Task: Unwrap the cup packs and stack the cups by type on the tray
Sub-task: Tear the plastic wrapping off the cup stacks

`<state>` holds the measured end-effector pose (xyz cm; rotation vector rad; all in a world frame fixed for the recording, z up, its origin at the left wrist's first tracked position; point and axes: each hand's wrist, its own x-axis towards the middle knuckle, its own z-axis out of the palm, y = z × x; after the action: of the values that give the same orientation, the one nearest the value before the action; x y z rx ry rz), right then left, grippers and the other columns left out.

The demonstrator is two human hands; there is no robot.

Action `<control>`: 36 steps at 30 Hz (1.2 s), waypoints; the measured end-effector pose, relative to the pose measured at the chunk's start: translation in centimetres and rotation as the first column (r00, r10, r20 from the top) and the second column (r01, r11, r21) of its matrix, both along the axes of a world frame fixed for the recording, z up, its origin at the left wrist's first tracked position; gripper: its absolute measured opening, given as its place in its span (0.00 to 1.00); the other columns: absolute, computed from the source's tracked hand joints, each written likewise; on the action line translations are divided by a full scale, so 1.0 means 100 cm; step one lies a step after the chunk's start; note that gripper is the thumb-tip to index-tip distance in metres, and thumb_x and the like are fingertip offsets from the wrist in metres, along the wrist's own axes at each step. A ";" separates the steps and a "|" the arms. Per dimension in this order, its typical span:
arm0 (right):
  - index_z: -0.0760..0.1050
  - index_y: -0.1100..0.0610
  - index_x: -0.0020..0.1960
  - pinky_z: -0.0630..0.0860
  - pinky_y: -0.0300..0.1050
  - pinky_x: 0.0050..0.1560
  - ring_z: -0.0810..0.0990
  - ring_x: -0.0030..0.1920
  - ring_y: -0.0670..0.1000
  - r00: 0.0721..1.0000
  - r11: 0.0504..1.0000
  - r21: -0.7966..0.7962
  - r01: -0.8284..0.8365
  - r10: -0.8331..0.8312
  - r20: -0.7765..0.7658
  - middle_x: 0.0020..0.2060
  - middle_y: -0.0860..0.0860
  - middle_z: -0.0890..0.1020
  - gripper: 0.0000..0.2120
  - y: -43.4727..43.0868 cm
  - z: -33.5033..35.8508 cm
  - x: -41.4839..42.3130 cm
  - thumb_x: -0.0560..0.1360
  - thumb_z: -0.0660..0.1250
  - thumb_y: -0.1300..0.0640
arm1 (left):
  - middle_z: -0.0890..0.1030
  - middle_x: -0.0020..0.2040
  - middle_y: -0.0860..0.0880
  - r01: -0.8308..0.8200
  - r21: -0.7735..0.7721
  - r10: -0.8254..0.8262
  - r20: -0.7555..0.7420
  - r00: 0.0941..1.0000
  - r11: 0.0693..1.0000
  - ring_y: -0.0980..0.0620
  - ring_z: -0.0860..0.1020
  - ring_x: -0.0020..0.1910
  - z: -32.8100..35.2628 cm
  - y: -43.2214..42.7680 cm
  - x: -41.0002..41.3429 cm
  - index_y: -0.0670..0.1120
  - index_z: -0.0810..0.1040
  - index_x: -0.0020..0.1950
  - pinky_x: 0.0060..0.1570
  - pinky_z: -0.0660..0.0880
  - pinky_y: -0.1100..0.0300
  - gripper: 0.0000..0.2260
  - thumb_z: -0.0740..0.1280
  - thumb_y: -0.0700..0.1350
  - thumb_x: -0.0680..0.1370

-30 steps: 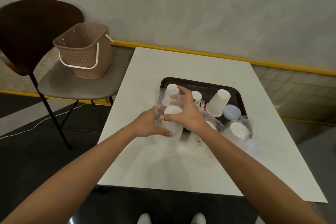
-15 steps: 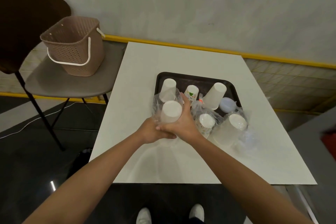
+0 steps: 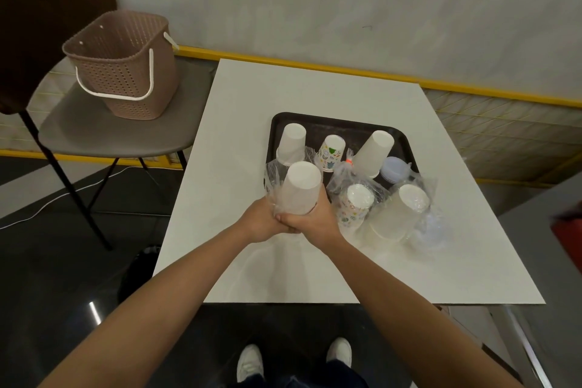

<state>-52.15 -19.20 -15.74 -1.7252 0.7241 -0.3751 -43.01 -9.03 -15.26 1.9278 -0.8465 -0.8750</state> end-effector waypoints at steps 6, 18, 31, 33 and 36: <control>0.64 0.49 0.61 0.77 0.42 0.50 0.75 0.56 0.44 0.999 0.999 -0.036 -0.013 0.011 -0.053 0.53 0.43 0.76 0.41 -0.005 -0.014 -0.001 0.54 0.82 0.58 | 0.77 0.60 0.49 0.124 0.055 -0.122 -0.026 0.992 0.991 0.48 0.75 0.61 0.003 0.008 0.002 0.47 0.67 0.69 0.61 0.72 0.56 0.33 0.77 0.41 0.67; 0.66 0.55 0.67 0.80 0.39 0.50 0.77 0.59 0.50 0.990 0.993 0.037 -0.109 0.112 -0.082 0.57 0.48 0.78 0.41 0.007 -0.019 0.000 0.58 0.80 0.59 | 0.74 0.58 0.62 -0.042 -0.229 0.048 0.021 0.999 0.973 0.58 0.73 0.59 0.033 -0.001 0.005 0.60 0.64 0.65 0.56 0.71 0.64 0.37 0.80 0.47 0.63; 0.57 0.52 0.72 0.66 0.35 0.67 0.66 0.69 0.40 0.969 0.984 -0.055 -0.172 0.179 0.168 0.67 0.44 0.67 0.39 0.004 0.041 -0.012 0.65 0.70 0.54 | 0.75 0.61 0.57 -0.117 -0.184 0.109 -0.056 0.992 0.976 0.56 0.75 0.59 -0.011 -0.001 0.003 0.56 0.66 0.66 0.49 0.78 0.65 0.38 0.81 0.47 0.61; 0.65 0.48 0.68 0.68 0.39 0.66 0.69 0.65 0.43 0.979 0.973 -0.188 -0.131 0.157 0.128 0.63 0.42 0.72 0.34 0.007 0.054 -0.002 0.65 0.73 0.52 | 0.75 0.60 0.55 -0.137 -0.156 0.119 -0.119 0.986 0.978 0.51 0.76 0.59 -0.016 -0.002 0.002 0.56 0.68 0.64 0.46 0.81 0.54 0.35 0.80 0.46 0.62; 0.69 0.47 0.64 0.70 0.36 0.58 0.73 0.56 0.37 0.987 0.957 -0.255 -0.140 0.155 0.038 0.54 0.36 0.75 0.31 0.003 0.058 0.006 0.64 0.77 0.56 | 0.77 0.58 0.55 -0.119 -0.079 0.117 -0.030 0.993 0.990 0.51 0.76 0.57 -0.022 0.001 0.003 0.54 0.69 0.62 0.53 0.78 0.50 0.35 0.81 0.47 0.59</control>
<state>-51.53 -18.92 -9.92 -1.9864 0.5184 -0.4253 -42.69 -8.90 -17.49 1.8726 -0.7335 -0.7818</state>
